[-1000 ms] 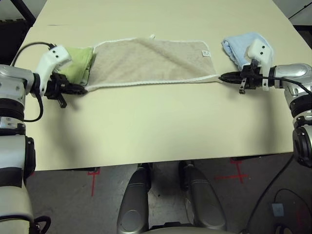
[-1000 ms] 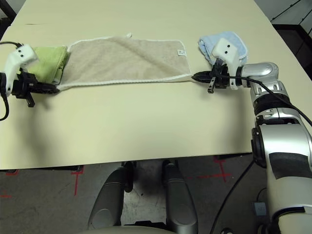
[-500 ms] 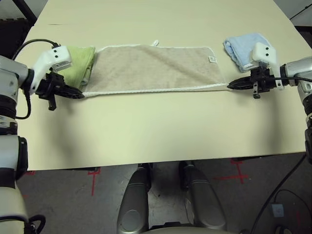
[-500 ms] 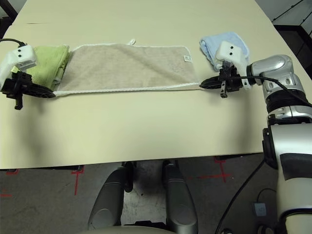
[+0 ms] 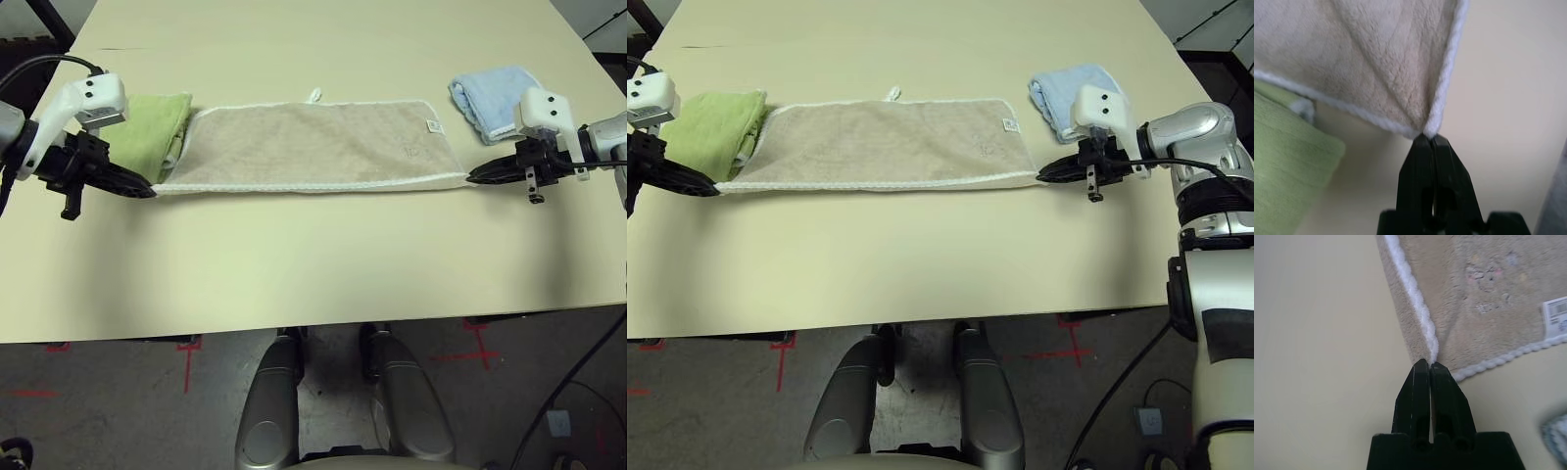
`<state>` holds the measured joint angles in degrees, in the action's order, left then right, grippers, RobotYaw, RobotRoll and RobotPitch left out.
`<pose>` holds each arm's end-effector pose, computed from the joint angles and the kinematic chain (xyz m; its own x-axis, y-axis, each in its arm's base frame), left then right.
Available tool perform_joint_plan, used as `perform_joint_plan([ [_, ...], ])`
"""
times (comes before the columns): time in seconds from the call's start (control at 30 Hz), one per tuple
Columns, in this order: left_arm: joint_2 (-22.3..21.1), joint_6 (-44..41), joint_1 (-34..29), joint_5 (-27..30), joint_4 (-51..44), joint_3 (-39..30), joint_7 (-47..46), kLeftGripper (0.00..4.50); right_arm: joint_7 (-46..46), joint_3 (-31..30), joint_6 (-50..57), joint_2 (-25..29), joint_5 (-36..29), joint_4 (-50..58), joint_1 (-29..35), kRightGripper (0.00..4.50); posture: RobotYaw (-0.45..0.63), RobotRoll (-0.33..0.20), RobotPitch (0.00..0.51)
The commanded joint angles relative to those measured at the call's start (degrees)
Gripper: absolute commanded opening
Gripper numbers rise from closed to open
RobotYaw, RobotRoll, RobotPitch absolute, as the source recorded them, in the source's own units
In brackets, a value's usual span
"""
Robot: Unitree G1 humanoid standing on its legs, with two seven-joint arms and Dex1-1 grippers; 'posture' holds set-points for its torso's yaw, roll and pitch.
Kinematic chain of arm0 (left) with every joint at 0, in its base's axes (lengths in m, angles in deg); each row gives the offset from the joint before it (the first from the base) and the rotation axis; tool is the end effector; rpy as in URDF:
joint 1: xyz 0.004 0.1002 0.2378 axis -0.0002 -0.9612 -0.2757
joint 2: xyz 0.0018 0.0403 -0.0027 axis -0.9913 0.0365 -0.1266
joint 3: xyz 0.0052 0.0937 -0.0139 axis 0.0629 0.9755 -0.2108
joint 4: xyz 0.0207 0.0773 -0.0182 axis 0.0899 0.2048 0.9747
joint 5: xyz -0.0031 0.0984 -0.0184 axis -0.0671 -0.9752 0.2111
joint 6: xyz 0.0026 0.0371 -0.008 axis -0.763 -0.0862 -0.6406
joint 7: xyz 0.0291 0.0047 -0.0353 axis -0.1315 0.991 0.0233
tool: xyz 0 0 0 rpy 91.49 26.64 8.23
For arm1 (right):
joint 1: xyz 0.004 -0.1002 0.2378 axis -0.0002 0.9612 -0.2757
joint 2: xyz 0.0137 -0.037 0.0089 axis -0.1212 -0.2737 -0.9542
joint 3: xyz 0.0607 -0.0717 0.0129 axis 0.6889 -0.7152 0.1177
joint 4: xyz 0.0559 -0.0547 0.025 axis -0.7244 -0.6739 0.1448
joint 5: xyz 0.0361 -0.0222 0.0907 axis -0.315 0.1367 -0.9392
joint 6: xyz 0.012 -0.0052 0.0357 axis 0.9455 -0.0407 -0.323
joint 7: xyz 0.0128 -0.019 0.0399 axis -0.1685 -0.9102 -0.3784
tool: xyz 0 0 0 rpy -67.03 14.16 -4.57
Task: Fold the towel and set it aside.
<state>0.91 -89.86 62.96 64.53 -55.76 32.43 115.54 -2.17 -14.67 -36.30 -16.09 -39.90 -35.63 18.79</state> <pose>0.2740 0.3311 0.3237 0.3267 -0.4408 -0.8360 0.9167 0.3631 0.1668 0.3242 -0.2995 0.2592 0.4331 0.6737 -0.5988 -0.8699 0.1385 -0.4734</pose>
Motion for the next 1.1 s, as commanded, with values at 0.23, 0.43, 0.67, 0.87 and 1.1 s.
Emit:
perform_joint_plan([
  [0.23, -3.96, 3.17, 0.22, -0.11, -1.43, 6.1, 0.47, 0.05, -3.73, 0.06, -6.59, 3.39, -0.94, 1.88, 2.75, 0.0, 0.02, 0.0, 0.275],
  [0.43, -3.41, 4.54, 0.97, 0.81, 0.42, 7.37, 0.47, 0.05, -5.43, -4.85, 3.45, 7.26, -8.96, 9.42, 5.08, 0.0, 0.01, 0.0, 0.278],
  [0.67, -1.72, 7.96, 1.46, 0.76, 5.35, 8.98, 0.47, 0.05, -5.43, -13.23, 7.96, 13.08, -15.73, 17.12, 8.21, 0.0, 0.01, 0.0, 0.278],
  [0.87, -2.06, 8.82, 2.96, 1.69, 6.08, 10.82, 0.47, 0.05, -5.43, -16.68, 5.47, 13.93, -15.17, 15.7, 8.09, 0.0, 0.01, 0.0, 0.278],
  [1.1, -2.93, 7.42, 4.87, 4.18, 4.28, 13.21, 0.47, 0.05, -5.43, -16.01, 1.06, 11.32, -10.47, 9.79, 5.4, 0.0, 0.01, 0.0, 0.276],
])
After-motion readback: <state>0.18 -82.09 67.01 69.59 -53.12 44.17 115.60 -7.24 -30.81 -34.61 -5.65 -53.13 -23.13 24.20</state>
